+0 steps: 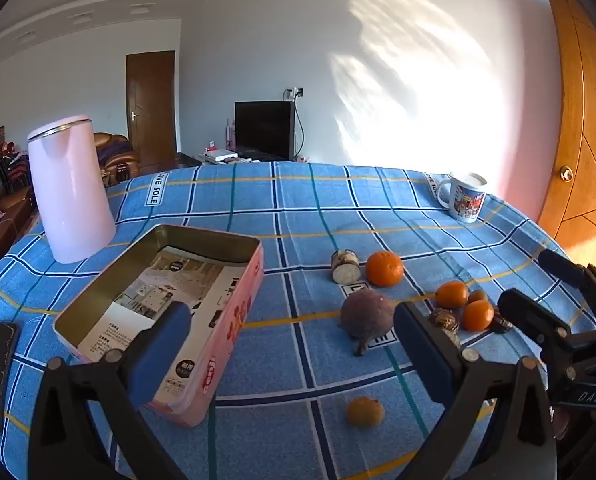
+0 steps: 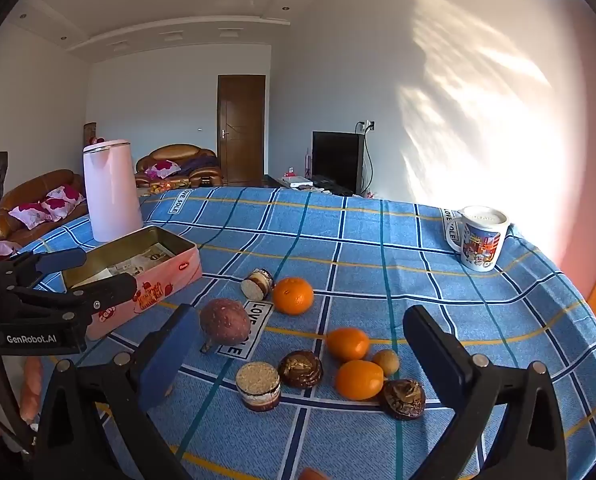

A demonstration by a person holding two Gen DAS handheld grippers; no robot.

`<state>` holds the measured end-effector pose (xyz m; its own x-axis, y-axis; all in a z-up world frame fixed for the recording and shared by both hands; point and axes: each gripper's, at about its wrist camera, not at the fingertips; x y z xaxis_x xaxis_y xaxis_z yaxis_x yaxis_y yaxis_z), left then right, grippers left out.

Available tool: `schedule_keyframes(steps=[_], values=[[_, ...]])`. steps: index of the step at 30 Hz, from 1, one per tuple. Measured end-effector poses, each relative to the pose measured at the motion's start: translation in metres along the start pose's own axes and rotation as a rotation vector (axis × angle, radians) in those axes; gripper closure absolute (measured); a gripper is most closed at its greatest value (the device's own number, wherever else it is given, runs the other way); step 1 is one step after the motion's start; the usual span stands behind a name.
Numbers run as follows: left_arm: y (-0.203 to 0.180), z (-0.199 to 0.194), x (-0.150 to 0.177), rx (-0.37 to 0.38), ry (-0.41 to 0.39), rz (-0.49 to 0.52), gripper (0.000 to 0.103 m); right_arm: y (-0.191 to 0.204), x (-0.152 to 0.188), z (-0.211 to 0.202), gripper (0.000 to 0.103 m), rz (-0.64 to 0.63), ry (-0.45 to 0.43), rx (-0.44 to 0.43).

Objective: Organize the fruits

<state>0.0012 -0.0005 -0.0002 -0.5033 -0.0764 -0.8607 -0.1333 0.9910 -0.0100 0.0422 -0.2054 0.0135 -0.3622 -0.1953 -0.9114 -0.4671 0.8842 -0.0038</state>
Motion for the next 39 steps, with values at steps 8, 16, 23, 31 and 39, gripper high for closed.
schedule_keyframes(steps=[8,16,23,31,39], values=[[0.002,0.001,0.008,-0.007,-0.006,0.007,0.000,0.002,0.008,0.001,0.001,-0.001,0.001,-0.001],[0.004,0.002,0.008,-0.009,0.004,0.005,0.000,0.003,0.009,0.000,0.001,0.004,0.011,-0.006],[0.004,0.002,0.009,-0.013,0.005,0.001,0.000,0.006,0.012,0.000,0.001,0.001,0.013,-0.008],[0.005,0.002,0.009,-0.011,0.005,0.001,0.000,0.006,0.014,0.000,0.001,0.001,0.016,-0.012],[0.007,0.002,0.010,-0.011,0.005,-0.005,0.000,0.007,0.015,0.000,0.001,0.000,0.017,-0.014]])
Point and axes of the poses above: each gripper's, at about its wrist camera, not at the fingertips, and z roughly the way its jaws point, y to its left, x to its underside, and after that the axes turned 6 degrees about -x, right-handed
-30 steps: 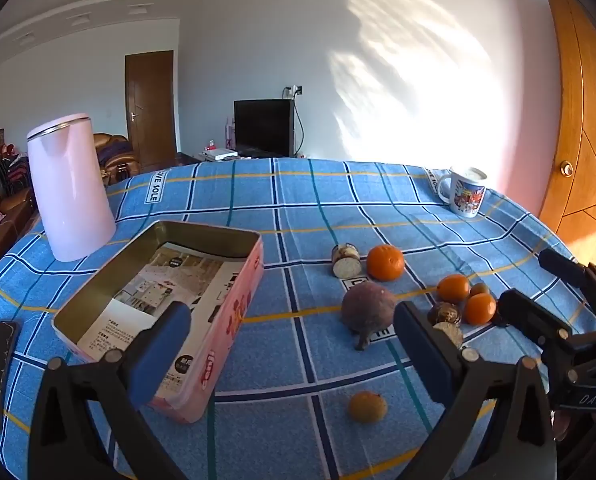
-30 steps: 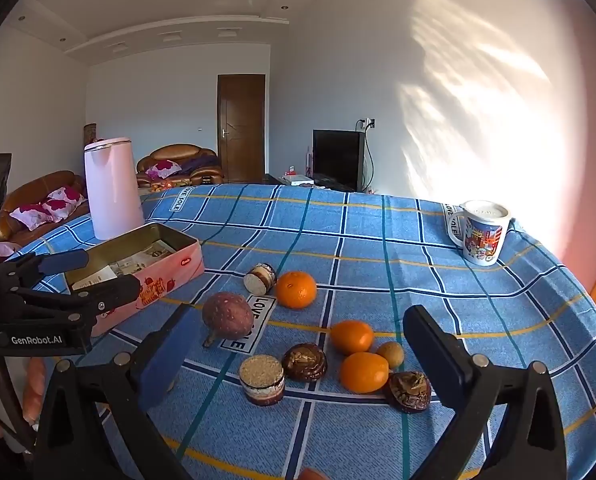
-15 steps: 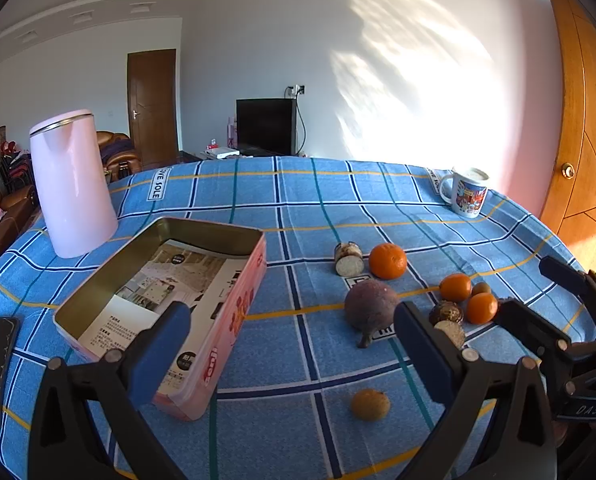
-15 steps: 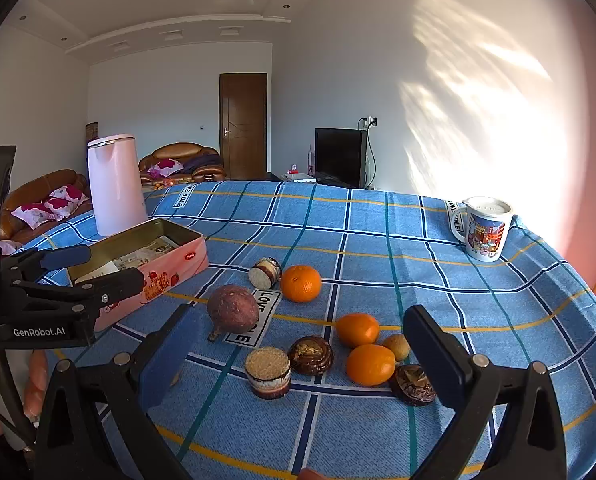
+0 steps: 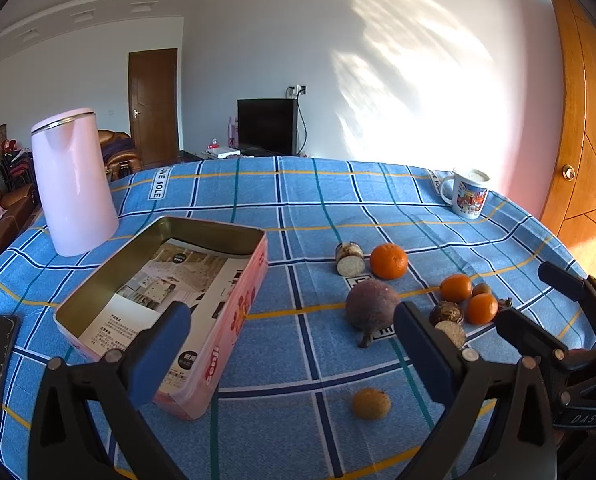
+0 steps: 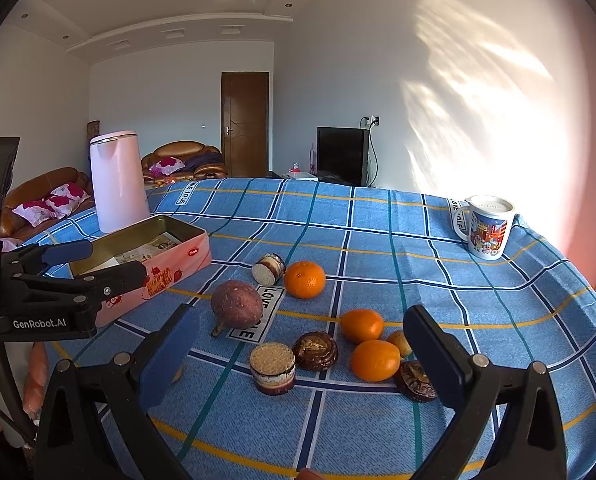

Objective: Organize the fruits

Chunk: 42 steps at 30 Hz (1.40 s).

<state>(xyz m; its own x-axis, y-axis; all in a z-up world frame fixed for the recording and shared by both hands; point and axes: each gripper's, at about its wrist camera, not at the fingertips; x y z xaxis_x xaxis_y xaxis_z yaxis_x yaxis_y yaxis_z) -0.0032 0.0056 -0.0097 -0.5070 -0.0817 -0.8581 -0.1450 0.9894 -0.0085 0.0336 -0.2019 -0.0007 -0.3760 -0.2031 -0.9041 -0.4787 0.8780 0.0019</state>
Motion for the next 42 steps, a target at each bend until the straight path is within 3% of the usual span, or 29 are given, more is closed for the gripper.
schedule_keyframes(steps=[36,42], values=[[-0.001,-0.002,0.001,-0.006,0.000,-0.002,0.000,0.004,0.004,0.003,0.001,0.002,0.012,-0.009],[-0.014,0.007,0.020,0.005,0.041,0.033,0.000,-0.015,0.020,-0.005,0.001,0.004,0.014,0.047]])
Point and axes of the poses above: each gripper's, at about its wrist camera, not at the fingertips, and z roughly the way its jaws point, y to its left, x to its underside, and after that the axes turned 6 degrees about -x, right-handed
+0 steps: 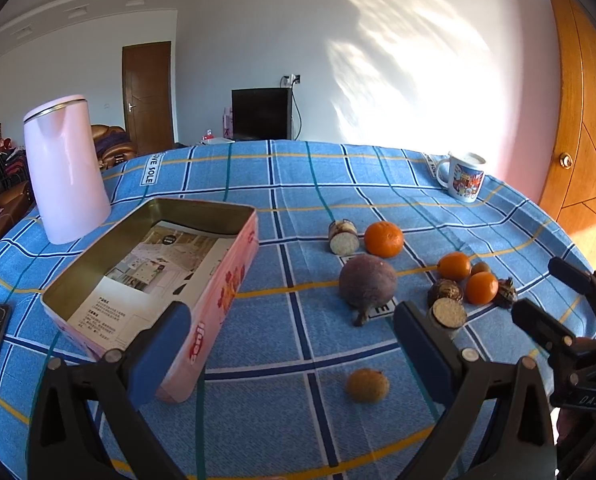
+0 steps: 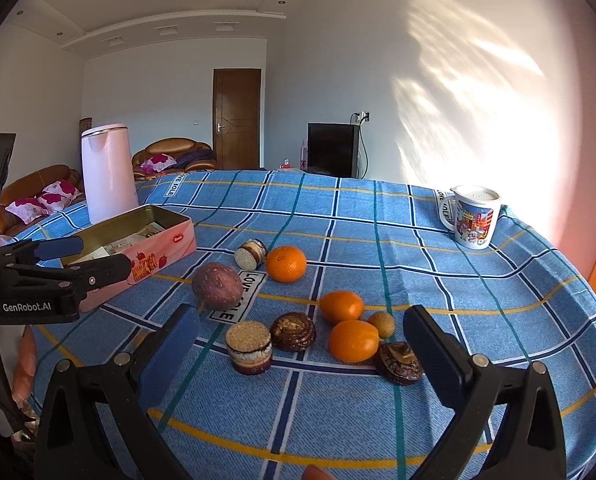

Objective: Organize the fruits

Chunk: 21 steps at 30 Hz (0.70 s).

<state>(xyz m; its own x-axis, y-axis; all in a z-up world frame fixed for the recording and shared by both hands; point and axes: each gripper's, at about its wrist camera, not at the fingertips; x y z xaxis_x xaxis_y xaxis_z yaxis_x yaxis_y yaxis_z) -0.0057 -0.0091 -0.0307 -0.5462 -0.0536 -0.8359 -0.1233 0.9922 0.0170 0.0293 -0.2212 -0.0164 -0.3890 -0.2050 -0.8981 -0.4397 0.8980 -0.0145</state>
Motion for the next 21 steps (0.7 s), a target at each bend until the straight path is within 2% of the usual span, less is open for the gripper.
schedule_keyframes(steps=[4,7,9,11,12,14,19,21], values=[[-0.018,0.013,0.017,0.055,0.067,0.037,0.002,-0.027,0.020,0.000,0.001,0.049,0.047,0.058],[-0.030,0.017,0.024,0.084,0.093,0.065,0.010,-0.045,0.029,0.007,0.002,0.076,0.091,0.130],[-0.035,0.020,0.026,0.086,0.101,0.079,0.013,-0.054,0.030,0.009,0.002,0.099,0.094,0.154],[-0.036,0.023,0.028,0.101,0.122,0.084,0.026,-0.062,0.028,0.013,0.002,0.116,0.114,0.167],[-0.036,0.025,0.028,0.110,0.135,0.083,0.028,-0.065,0.028,0.016,0.006,0.117,0.124,0.166],[-0.037,0.028,0.030,0.132,0.159,0.082,0.041,-0.068,0.027,0.023,0.021,0.112,0.153,0.167],[-0.042,0.030,0.031,0.137,0.171,0.095,0.043,-0.074,0.025,0.038,0.026,0.134,0.204,0.131],[-0.043,0.030,0.031,0.146,0.171,0.103,0.046,-0.076,0.025,0.046,0.038,0.141,0.257,0.101]])
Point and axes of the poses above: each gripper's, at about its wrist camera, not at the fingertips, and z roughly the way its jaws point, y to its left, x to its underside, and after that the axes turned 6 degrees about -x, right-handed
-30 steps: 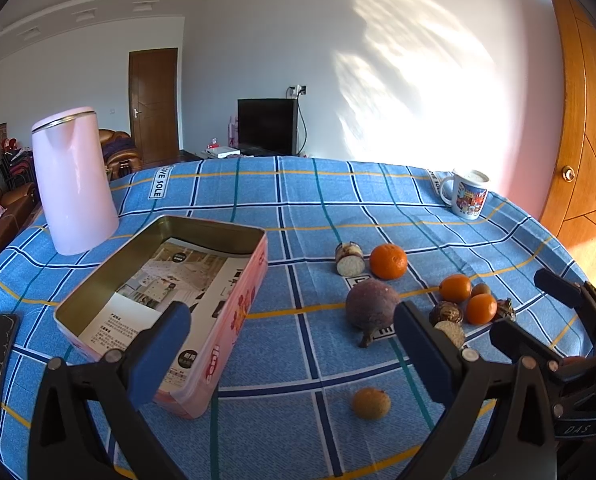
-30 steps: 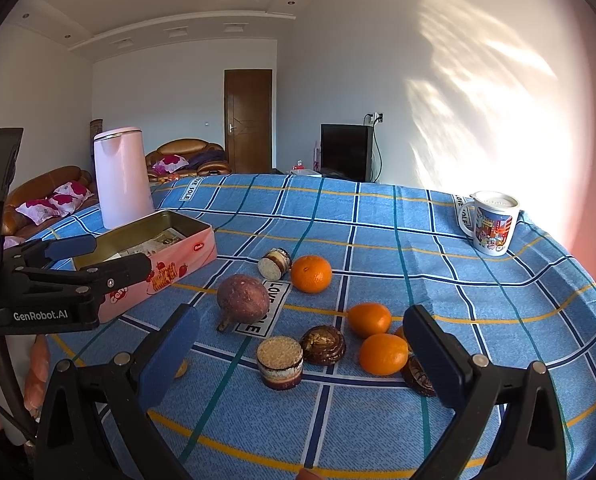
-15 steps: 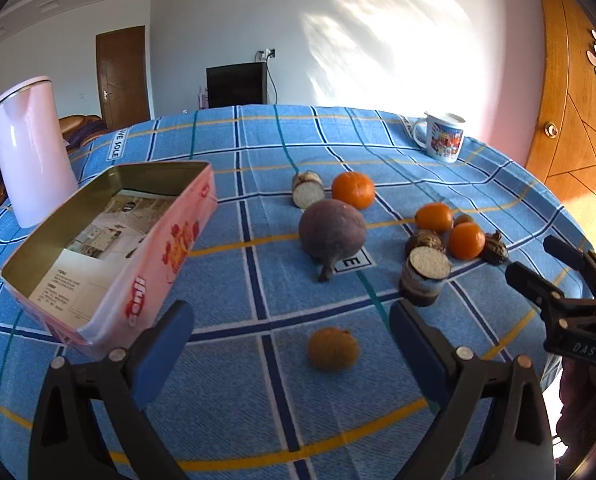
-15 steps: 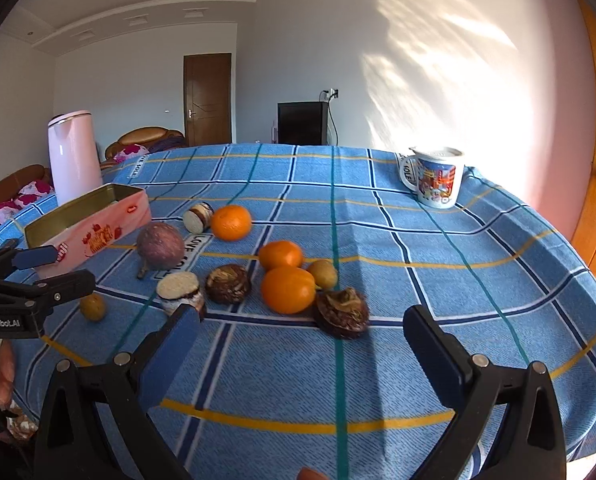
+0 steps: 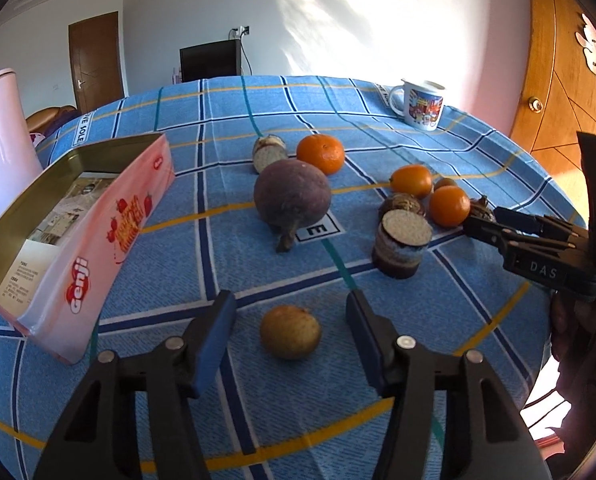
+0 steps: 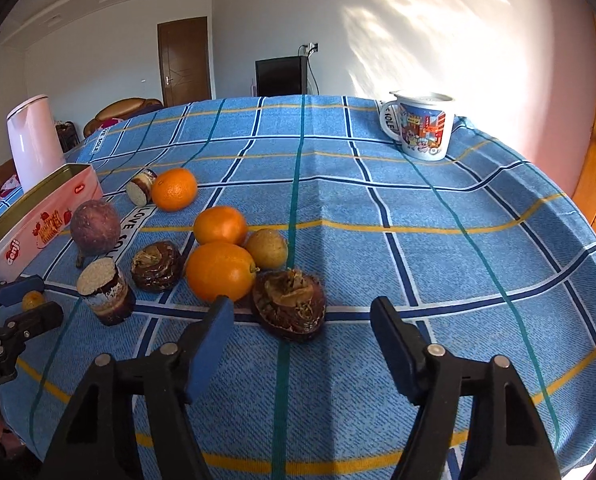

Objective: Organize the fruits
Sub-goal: 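Grasp the small brown kiwi with the left gripper while the right gripper grasps a brown dried fruit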

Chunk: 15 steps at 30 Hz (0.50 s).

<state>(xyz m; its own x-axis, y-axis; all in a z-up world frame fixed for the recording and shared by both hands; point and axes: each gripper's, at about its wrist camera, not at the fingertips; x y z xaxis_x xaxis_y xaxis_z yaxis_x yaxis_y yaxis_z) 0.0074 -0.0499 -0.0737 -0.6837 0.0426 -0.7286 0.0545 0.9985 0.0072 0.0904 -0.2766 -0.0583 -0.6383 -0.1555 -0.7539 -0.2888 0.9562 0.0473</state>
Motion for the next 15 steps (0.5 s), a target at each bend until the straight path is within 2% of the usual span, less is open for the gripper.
schedule_keyframes(steps=[1,3,7,8,15], values=[[-0.0011,-0.0003,0.0003,0.000,-0.001,0.006,0.049,-0.0013,-0.0003,0.0025,0.043,0.003,0.016,-0.006],[-0.0033,-0.0005,0.0002,0.008,-0.003,0.021,0.055,0.0003,0.0003,0.0030,0.046,-0.010,0.019,-0.020],[-0.0052,-0.0017,0.0000,0.021,-0.007,0.035,0.075,0.0027,0.0019,0.0025,0.056,-0.027,0.011,-0.035],[-0.0044,-0.0015,-0.0001,0.026,-0.006,0.034,0.075,0.0022,0.0021,0.0024,0.060,-0.026,0.008,-0.039],[0.0000,-0.0081,-0.0017,0.040,-0.037,0.022,0.075,0.0013,0.0029,-0.0020,0.062,-0.029,-0.020,-0.067]])
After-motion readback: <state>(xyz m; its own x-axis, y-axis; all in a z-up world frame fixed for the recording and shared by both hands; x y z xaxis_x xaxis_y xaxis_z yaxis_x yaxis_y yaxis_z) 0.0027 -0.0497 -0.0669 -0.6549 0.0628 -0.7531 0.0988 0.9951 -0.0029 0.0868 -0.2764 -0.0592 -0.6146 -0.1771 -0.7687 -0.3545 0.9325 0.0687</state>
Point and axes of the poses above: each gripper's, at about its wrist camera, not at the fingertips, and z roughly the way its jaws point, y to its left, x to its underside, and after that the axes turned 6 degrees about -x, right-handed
